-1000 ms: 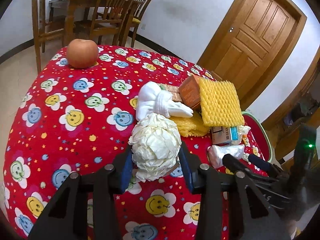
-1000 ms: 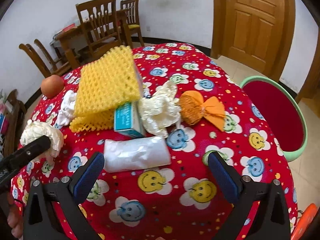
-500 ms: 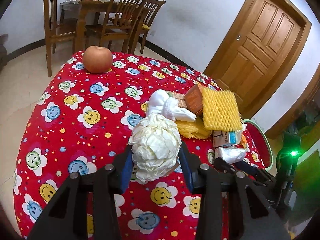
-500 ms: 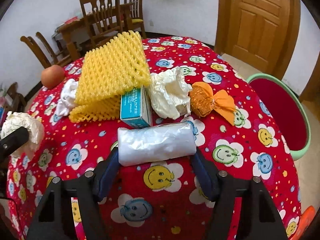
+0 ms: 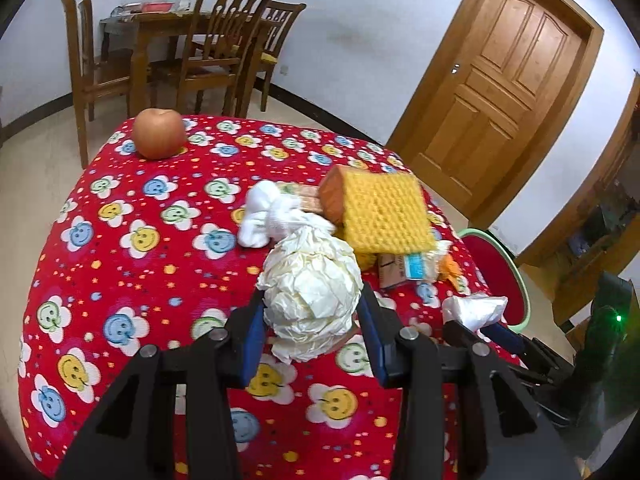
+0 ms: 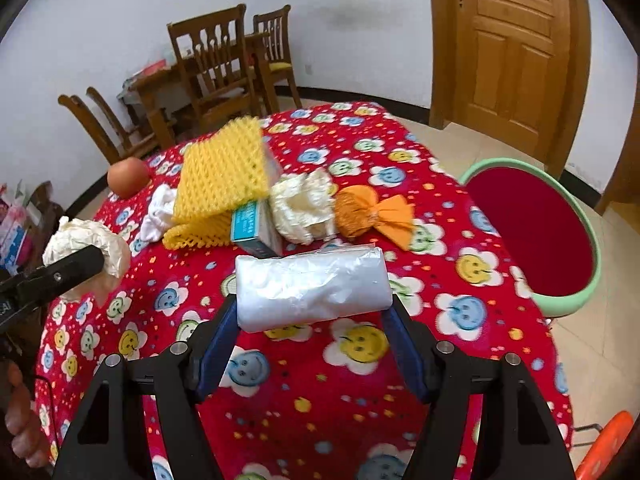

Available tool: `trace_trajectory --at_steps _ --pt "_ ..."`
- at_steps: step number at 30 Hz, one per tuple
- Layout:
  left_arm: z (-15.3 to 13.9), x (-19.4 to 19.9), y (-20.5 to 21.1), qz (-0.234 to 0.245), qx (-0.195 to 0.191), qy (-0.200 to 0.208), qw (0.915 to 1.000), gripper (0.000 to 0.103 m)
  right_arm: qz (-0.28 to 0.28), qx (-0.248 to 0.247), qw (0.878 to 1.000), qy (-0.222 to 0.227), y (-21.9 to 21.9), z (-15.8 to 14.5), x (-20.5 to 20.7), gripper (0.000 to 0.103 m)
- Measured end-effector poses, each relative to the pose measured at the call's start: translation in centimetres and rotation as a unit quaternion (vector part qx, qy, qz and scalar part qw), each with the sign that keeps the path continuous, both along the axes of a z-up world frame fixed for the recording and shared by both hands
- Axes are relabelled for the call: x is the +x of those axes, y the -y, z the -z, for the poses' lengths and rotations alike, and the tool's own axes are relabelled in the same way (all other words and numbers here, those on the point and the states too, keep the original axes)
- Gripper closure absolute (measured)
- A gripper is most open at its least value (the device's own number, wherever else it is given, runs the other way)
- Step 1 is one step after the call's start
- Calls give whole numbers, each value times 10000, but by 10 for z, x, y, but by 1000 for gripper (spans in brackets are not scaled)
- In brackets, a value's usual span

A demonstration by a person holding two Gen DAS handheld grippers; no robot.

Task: Collect trash
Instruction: 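Carry the paper ball and plastic packet over the red bin with both tools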

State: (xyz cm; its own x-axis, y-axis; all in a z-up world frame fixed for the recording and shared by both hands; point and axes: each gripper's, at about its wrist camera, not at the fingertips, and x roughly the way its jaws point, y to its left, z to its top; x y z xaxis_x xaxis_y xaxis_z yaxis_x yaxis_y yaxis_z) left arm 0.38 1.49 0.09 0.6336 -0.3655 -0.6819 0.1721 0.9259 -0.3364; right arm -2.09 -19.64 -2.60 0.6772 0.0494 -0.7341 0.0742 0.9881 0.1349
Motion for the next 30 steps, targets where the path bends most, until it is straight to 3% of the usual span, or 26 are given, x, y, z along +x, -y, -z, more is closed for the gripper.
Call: trace_trajectory --at_steps 19,30 --pt "-26 -1 120 982 151 242 9948 60 970 9 9947 341 117 -27 -24 31" --pt "-11 15 202 1480 390 208 9880 60 1554 94 9877 137 192 -1 -21 31"
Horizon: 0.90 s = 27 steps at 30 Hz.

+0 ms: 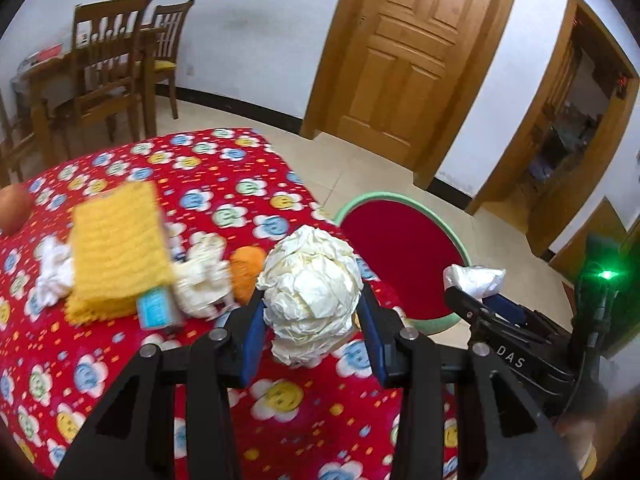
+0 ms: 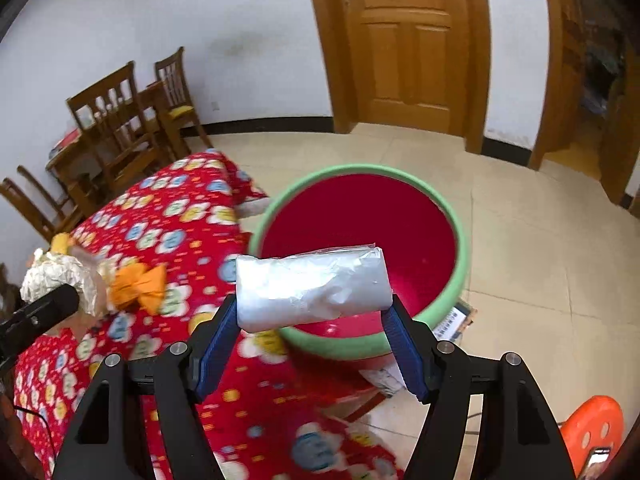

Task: Collect trash
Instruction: 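Carry the paper ball and plastic packet over the red bin with both tools, then open both tools to drop the paper ball and packet into the bin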

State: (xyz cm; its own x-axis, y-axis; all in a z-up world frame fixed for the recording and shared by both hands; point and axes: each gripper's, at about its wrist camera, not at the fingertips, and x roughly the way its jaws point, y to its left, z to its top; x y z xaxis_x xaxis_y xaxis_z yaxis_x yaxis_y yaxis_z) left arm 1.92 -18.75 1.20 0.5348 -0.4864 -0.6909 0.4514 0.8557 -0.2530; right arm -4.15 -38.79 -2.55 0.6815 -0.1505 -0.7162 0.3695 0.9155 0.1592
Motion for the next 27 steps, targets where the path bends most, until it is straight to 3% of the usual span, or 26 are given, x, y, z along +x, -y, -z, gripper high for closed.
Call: trace_trajectory --at_steps 12,27 --pt "21 23 61 352 223 -61 9991 60 286 213 9994 -44 43 18 0 30" --pt "40 37 96 554 394 -187 9975 59 444 315 9984 166 63 15 -8 28"
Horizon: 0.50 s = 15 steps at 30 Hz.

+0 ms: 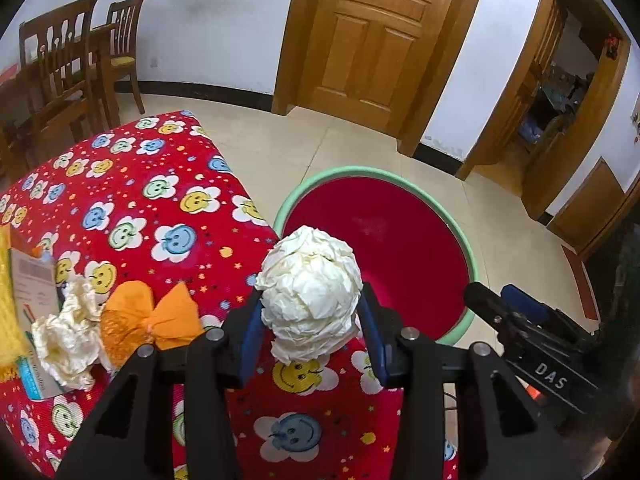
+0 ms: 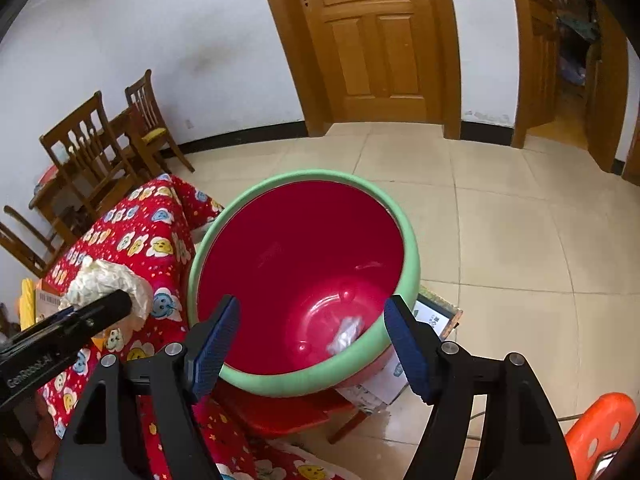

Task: Collect trash
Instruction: 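Open both tools to drop the paper ball and packet into the bin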

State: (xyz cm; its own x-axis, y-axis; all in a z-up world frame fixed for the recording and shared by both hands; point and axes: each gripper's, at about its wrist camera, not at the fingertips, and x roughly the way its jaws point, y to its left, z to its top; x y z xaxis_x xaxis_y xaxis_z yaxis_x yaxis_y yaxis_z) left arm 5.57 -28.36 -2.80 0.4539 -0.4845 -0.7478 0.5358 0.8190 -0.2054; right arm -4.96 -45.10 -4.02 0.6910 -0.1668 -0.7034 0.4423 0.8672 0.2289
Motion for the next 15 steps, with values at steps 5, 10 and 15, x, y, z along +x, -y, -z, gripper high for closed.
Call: trace_trajectory --at_steps 5,10,15 --pt "2 1 14 191 36 87 9998 58 122 38 9999 59 6 -2 -8 28" --pt "-1 2 22 179 132 210 9995 38 230 79 9997 81 8 -3 -13 28" --pt "-5 -2 19 122 197 309 9993 32 214 105 9997 93 7 -4 -14 28"
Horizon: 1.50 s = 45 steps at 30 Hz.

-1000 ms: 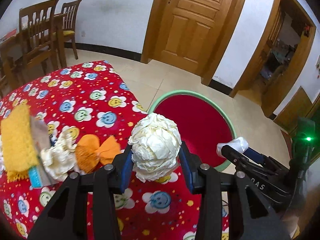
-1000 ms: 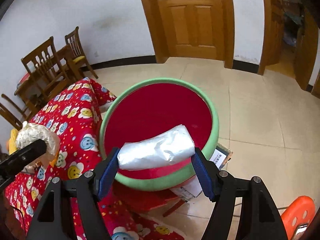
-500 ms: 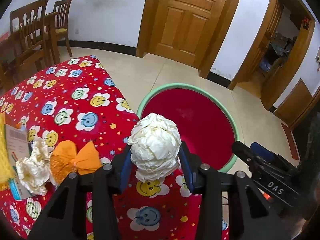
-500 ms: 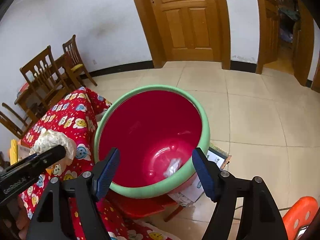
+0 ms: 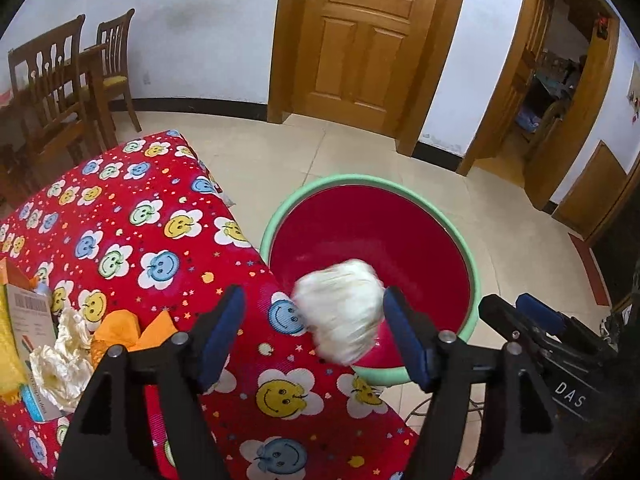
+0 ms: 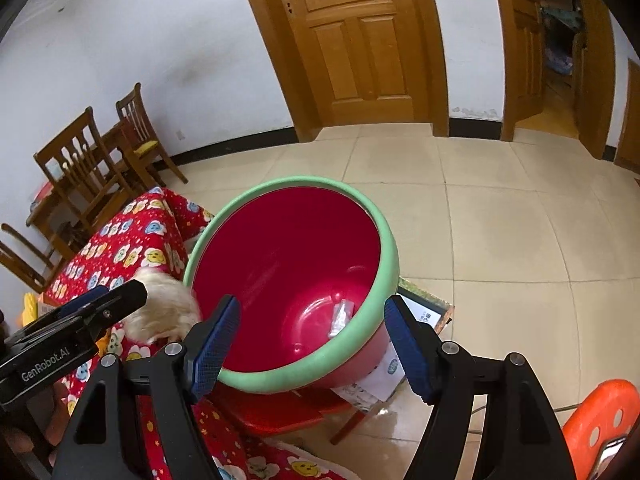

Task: Collect trash
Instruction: 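Open both tools to drop the paper ball and packet into the bin, then grasp the white cloth with the left tool while the right grasps the orange wrapper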

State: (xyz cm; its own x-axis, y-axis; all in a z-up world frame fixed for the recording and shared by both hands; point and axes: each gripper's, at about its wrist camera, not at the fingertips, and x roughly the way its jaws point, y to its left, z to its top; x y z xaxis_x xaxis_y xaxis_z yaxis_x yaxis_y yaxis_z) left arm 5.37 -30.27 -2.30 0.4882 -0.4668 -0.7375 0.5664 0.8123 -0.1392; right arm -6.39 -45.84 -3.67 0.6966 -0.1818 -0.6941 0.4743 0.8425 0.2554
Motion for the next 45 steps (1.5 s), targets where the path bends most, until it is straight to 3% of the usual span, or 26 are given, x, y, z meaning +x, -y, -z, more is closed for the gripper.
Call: trace_trajectory --at_steps 11,22,38,45 --pt "-17 -9 -32 -329 -115 25 9994 32 -131 40 9998 111 -11 -9 -2 26" --pt "-33 -10 -95 -986 -136 166 9949 32 -559 22 9982 207 -44 -19 4 24" --pt "-45 -3 -192 -1900 -187 289 9812 32 -1343 -126 9907 190 -110 -31 31 23" --pt "-42 5 -243 -2412 -176 292 9699 32 -1742 -185 9845 76 -145 -29 54 22"
